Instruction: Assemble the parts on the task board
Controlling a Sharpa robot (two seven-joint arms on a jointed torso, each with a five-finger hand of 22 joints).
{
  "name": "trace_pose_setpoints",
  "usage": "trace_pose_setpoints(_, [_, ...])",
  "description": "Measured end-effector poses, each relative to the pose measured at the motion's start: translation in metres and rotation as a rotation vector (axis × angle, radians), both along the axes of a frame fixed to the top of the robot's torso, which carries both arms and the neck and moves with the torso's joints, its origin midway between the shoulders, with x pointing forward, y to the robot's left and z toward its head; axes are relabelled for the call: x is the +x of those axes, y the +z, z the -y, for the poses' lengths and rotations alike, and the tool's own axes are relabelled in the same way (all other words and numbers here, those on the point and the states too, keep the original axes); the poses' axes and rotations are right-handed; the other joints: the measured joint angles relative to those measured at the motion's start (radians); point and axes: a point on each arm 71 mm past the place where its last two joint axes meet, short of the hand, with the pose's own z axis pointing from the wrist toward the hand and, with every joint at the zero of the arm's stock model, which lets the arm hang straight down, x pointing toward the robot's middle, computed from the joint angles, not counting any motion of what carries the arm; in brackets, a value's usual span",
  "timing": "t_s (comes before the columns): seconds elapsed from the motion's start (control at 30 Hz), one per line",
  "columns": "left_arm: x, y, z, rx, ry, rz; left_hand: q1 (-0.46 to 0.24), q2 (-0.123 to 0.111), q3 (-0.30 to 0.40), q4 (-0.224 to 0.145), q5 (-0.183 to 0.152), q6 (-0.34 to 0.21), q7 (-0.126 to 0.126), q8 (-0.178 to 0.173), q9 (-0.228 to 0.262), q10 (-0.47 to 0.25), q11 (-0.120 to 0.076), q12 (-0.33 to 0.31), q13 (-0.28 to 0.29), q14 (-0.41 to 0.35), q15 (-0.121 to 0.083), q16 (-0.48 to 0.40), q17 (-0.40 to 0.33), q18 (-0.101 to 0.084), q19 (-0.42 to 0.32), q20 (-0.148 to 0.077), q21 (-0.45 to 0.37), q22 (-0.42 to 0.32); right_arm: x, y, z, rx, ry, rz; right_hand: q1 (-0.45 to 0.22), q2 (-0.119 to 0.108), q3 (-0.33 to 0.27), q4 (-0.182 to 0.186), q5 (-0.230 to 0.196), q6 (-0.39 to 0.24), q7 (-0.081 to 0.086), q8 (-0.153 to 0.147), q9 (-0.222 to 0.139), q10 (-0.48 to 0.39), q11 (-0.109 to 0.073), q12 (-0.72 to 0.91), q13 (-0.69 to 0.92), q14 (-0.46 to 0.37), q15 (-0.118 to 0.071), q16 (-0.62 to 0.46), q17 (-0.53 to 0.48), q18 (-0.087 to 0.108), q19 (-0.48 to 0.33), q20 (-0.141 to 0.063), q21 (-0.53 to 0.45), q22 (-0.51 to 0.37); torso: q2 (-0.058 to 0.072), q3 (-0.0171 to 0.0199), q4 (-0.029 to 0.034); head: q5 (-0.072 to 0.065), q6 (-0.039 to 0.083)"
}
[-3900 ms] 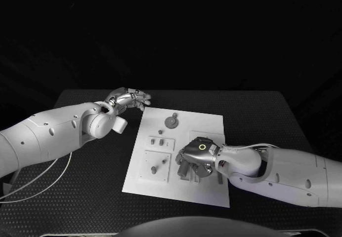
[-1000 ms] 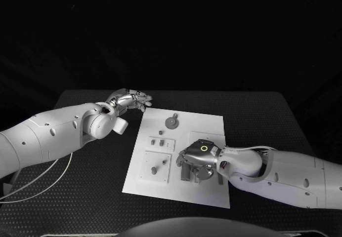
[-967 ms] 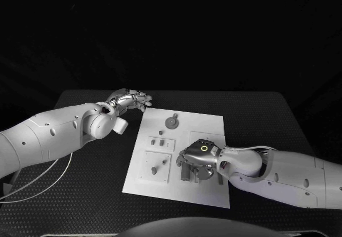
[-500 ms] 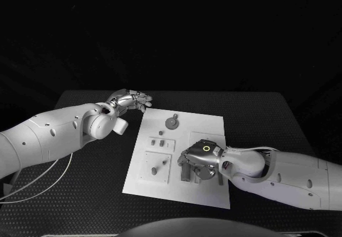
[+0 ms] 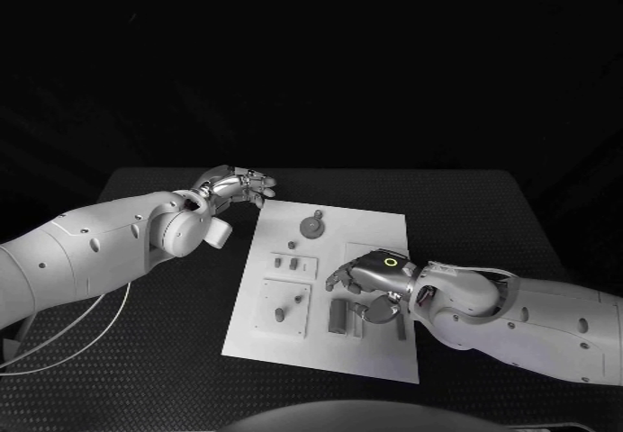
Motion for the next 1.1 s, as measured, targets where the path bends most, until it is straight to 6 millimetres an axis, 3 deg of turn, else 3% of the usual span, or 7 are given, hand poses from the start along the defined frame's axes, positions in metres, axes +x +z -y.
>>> trace_pose_setpoints(0.1, [0.0,0.0,0.0,0.0,0.0,0.0,0.0,0.0,0.0,0.0,0.0,0.0,0.0,0.0,0.0,0.0,0.0,0.0,0.0,0.0,0.0,0.0,0.0,0.0,0.0,0.0,0.0,0.0,0.001,0.0,0.003,0.032,-0.033,-0.026,-0.049,0.001,-0.047,0.001,-0.01,0.002,0.023,0.003,-0.001,0.005,0.02,0.007,-0.005,0.006,0.006,0.0,-0.002,0.001,0.011,-0.007,0.002,-0.002,0.0,-0.0004,0.0,-0.001,0.001])
trace_pose_setpoints(0.27, [0.0,0.0,0.0,0.0,-0.001,0.0,0.0,0.0,0.0,0.0,0.0,0.0,0.0,0.0,0.0,0.0,0.0,0.0,0.0,0.0,0.0,0.0,0.0,0.0,0.0,0.0,0.0,0.0,0.002,0.001,0.004,0.068,-0.066,-0.05,-0.126,0.005,-0.188,-0.012,-0.039,0.009,0.033,0.041,0.021,0.0,0.029,0.015,-0.009,0.012,0.012,0.004,-0.002,0.002,0.016,-0.009,0.006,-0.002,0.0,-0.0005,0.0,-0.001,0.001])
trace_pose_setpoints(0.47, [0.0,0.0,0.001,-0.001,-0.002,0.0,0.0,0.0,0.0,0.0,0.0,0.0,0.0,0.0,0.0,0.0,0.0,0.004,0.0,0.0,0.0,0.0,0.0,0.0,0.0,0.0,0.0,0.001,-0.002,-0.005,0.0,0.079,-0.093,-0.077,-0.156,0.014,-0.34,-0.019,-0.039,0.049,0.025,0.132,0.121,-0.01,0.037,0.015,-0.018,0.009,0.016,0.004,-0.007,0.001,0.01,-0.015,0.006,-0.011,0.0,-0.0006,0.0,-0.002,-0.001])
trace_pose_setpoints(0.6, [0.0,0.0,0.001,-0.001,-0.003,-0.001,0.0,0.0,0.0,0.0,0.0,0.0,0.0,0.0,0.0,0.0,0.0,0.004,0.0,0.0,0.0,0.0,0.0,0.0,0.0,0.0,0.0,0.001,-0.004,-0.009,-0.001,0.077,-0.116,-0.087,-0.166,0.014,-0.429,-0.017,-0.039,0.047,0.029,0.283,0.362,-0.026,0.024,0.022,-0.028,0.001,0.008,0.004,-0.015,-0.003,0.012,-0.024,-0.01,-0.026,0.0,-0.0006,0.0,-0.003,-0.002])
trace_pose_setpoints(0.73, [0.0,0.0,0.001,-0.001,-0.004,-0.001,0.0,0.0,0.0,0.0,0.0,0.0,0.0,0.0,0.0,-0.003,-0.004,0.004,0.0,0.0,0.0,0.0,0.0,0.0,0.0,0.0,0.0,0.001,-0.005,-0.011,-0.004,0.071,-0.127,-0.086,-0.173,0.013,-0.447,-0.013,-0.039,0.024,0.02,0.374,0.551,-0.022,0.013,0.029,-0.036,0.003,-0.001,0.004,-0.019,-0.006,0.015,-0.03,-0.014,-0.033,0.0,-0.0006,0.0003,-0.003,-0.002])
trace_pose_setpoints(0.83, [0.0,0.0,0.001,-0.001,-0.004,-0.001,0.0,0.0,0.0,0.0,0.0,0.0,0.0,0.0,0.001,-0.003,-0.004,0.004,0.0,0.0,0.0,0.0,0.001,0.0,0.0,0.0,0.0,0.001,-0.007,-0.013,-0.006,0.065,-0.127,-0.085,-0.173,0.013,-0.451,-0.017,-0.039,0.036,0.008,0.409,0.649,-0.023,0.004,0.03,-0.042,0.002,-0.01,0.004,-0.021,-0.006,0.019,-0.034,-0.014,-0.035,0.0,-0.0005,0.0004,-0.003,-0.003])
trace_pose_setpoints(1.1, [-0.001,0.0,0.001,-0.001,-0.005,-0.001,0.0,0.0,0.0,0.0,0.0,0.0,0.0,0.0,0.001,-0.003,-0.004,0.004,0.0,0.0,0.0,0.0,0.001,0.0,0.0,0.0,0.0,0.002,-0.01,-0.017,-0.007,0.052,-0.13,-0.071,-0.173,0.013,-0.46,-0.016,-0.039,0.06,-0.016,0.437,0.792,-0.02,-0.006,0.039,-0.048,0.003,-0.015,0.005,-0.024,-0.006,0.02,-0.035,-0.014,-0.037,0.0,-0.0012,0.0008,-0.002,-0.005])
